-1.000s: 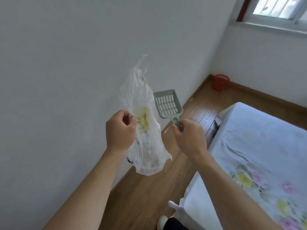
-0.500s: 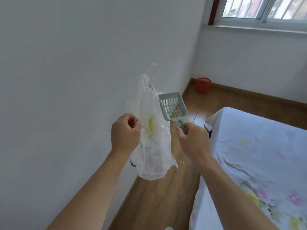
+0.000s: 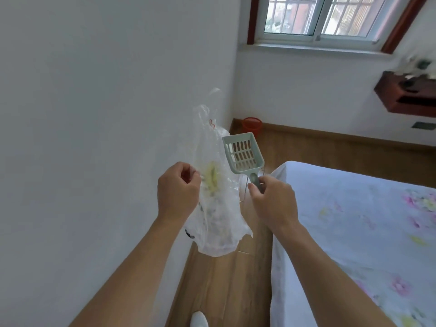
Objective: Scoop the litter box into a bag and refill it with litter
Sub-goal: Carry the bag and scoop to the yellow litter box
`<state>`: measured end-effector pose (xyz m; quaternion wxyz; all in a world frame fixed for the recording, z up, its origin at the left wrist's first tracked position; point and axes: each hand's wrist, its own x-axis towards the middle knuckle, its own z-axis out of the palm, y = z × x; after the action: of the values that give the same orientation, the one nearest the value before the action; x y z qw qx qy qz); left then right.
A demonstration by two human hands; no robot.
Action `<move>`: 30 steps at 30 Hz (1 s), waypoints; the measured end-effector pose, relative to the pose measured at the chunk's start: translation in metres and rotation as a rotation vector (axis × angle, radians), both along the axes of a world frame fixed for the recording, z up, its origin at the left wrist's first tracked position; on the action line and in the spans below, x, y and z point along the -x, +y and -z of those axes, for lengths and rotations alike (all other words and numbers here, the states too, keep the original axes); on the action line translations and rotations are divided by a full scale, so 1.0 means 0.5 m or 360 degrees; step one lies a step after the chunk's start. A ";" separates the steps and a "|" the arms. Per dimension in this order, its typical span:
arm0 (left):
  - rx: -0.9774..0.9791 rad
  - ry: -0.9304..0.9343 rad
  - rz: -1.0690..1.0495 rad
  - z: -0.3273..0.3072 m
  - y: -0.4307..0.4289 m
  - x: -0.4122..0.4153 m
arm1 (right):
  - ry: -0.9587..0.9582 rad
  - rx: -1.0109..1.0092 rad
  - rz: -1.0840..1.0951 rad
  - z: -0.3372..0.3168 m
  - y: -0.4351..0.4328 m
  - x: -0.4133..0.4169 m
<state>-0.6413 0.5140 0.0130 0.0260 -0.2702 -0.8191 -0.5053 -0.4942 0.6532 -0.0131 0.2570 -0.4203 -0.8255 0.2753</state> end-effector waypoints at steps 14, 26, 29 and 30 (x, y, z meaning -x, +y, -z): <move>-0.0019 -0.0035 0.0404 -0.008 0.365 0.177 | -0.0036 -0.0023 0.0370 -0.019 0.267 0.114; 0.0003 -0.0010 0.0381 0.007 0.751 0.275 | -0.0010 0.0052 0.0324 -0.005 0.663 0.214; -0.0009 -0.0024 0.0357 0.000 0.828 0.309 | 0.0006 0.0048 0.0284 -0.016 0.749 0.249; -0.0008 -0.0025 0.0358 -0.002 0.851 0.321 | 0.0015 0.0050 0.0272 -0.018 0.774 0.262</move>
<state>-0.8018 0.9397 0.0140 -0.0365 -0.3564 -0.7826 -0.5091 -0.6250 1.0400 -0.0039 0.2767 -0.4919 -0.7810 0.2674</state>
